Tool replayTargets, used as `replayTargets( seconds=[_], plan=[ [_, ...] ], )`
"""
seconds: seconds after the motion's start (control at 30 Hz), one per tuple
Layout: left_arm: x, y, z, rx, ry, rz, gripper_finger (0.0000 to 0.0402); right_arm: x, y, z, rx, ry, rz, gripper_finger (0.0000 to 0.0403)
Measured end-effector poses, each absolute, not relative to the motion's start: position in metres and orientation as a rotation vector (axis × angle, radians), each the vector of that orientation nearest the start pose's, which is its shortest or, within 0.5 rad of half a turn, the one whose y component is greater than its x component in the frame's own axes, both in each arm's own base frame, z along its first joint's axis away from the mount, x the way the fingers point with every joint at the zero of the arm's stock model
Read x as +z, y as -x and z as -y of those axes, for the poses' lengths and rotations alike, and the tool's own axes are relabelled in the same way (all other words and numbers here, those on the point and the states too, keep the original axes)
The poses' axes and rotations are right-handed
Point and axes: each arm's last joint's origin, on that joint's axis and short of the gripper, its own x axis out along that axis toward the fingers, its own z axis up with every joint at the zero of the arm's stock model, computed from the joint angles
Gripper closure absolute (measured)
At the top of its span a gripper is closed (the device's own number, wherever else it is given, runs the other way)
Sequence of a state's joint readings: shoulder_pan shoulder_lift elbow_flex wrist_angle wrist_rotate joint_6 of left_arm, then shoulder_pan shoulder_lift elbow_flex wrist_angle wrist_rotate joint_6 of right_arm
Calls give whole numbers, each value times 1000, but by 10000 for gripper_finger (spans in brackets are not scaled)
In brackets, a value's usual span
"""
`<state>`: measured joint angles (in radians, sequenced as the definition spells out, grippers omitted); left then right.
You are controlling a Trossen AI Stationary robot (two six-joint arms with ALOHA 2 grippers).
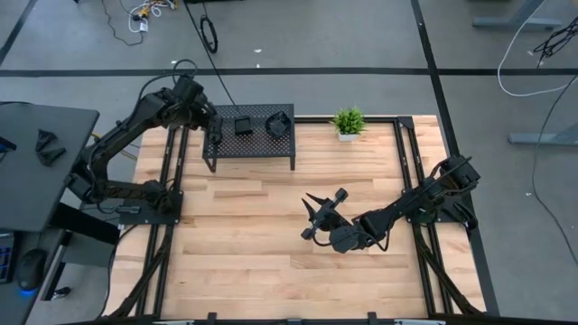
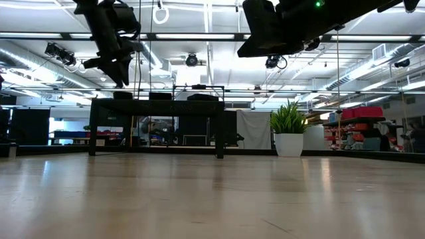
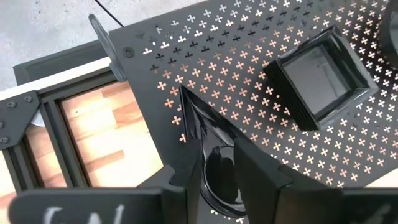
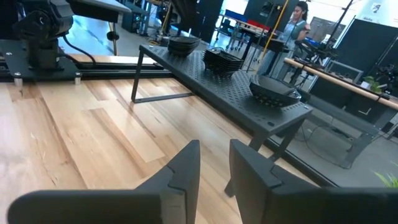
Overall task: Pick & Place Mini shaped plates
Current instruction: Stack the black drop shaped plate on top of the black drop shaped plates on the shelf
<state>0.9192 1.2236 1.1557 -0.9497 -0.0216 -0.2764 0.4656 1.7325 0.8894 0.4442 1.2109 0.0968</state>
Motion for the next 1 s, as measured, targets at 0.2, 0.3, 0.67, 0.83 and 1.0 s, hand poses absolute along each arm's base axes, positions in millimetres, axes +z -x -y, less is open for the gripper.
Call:
replayTargets(
  seconds=[0.2,0.3,0.67,0.83,1.0],
  plan=[
    [310,-140,-186,1015,667,-805,335,191,-318,-129,-746,210,-236,314],
    [302,-143,-186,1008,661,-802,357,191,-318,-129,-746,209,-236,314],
    [290,-167,-161,873,607,-878,387,191,-318,-129,-746,208,-235,314],
    [290,-173,-155,870,573,-889,395,191,-318,-129,-748,187,-227,314],
    [290,-172,-156,918,550,-892,395,191,-318,-129,-748,186,-227,314]
  ],
)
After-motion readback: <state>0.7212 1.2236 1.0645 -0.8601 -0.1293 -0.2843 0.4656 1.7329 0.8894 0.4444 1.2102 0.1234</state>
